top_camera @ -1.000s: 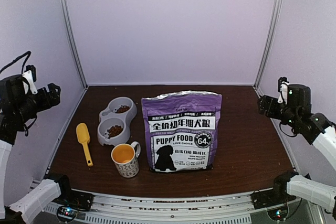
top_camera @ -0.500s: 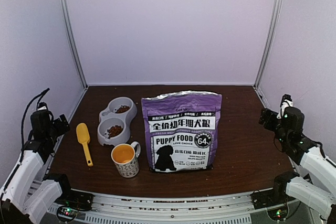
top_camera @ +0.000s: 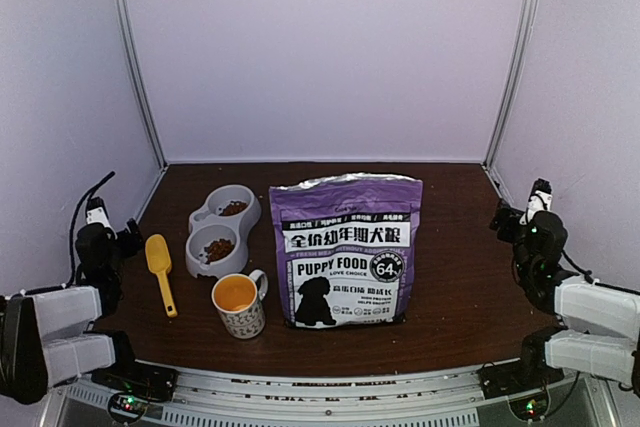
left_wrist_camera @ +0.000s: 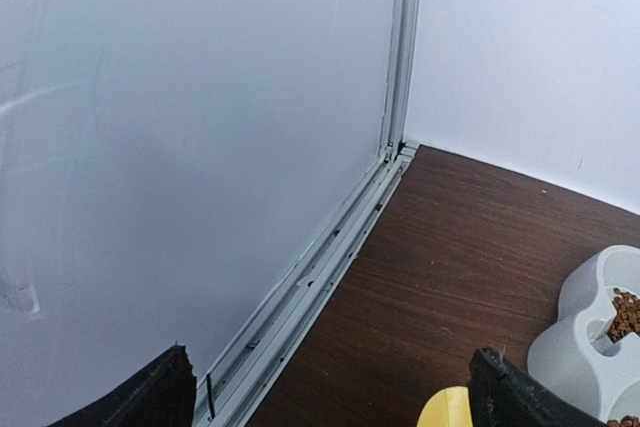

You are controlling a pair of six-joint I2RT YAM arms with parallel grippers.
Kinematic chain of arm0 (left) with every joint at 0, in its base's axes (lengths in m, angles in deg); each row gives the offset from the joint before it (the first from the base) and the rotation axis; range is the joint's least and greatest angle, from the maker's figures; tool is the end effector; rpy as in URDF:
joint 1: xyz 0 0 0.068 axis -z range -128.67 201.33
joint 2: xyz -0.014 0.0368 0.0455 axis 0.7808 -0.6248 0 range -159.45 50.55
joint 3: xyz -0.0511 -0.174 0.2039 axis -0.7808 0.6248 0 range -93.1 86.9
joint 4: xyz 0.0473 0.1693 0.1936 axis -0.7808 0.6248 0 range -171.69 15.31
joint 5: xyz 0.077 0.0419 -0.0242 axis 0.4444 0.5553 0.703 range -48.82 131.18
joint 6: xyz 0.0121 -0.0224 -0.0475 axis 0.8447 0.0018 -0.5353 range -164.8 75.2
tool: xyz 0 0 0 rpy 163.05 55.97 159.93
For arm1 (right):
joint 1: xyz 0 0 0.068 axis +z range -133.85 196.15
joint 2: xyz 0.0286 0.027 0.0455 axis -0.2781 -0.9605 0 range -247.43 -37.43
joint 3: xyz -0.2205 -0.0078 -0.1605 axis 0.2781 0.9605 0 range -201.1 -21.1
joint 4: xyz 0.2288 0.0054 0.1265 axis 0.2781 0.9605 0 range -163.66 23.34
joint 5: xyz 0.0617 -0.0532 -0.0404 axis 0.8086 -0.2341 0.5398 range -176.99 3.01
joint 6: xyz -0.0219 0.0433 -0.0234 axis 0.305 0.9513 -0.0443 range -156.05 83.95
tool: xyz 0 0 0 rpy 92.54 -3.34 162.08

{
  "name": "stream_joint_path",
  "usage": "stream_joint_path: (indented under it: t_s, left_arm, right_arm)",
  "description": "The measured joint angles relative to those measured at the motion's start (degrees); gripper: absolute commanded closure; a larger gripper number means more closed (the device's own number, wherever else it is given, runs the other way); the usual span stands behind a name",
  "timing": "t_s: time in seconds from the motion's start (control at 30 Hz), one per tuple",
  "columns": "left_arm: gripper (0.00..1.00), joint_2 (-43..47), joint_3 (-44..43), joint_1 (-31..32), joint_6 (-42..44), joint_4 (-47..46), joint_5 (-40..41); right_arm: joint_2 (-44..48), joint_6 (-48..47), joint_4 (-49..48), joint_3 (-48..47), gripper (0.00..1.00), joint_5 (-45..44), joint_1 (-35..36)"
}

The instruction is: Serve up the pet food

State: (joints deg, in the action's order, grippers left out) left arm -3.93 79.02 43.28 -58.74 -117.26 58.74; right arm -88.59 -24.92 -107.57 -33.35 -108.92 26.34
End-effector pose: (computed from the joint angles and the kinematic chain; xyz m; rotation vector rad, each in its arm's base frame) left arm 0.1812 0.0365 0.1710 -0.5505 1.6697 0.1953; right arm 0.1887 0.0204 0.2027 0.3021 1.6241 -0.0340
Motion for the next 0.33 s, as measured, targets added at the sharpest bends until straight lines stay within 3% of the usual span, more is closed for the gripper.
stream_joint_path:
  t_s: [0.13,0.33]
  left_arm:
    - [0.02,-6.3,-0.4,0.0,0.8,-7.5,-1.3]
    - [0.02,-8.7,-1.9,0.0,1.2,-10.4,-1.8]
  right_arm:
    - [-5.5,-1.7,-5.2,1.2,0.08,-0.6,0.0]
    - [-9.8,-2.5,-8.2,1.2,0.08,-0.5,-0.1]
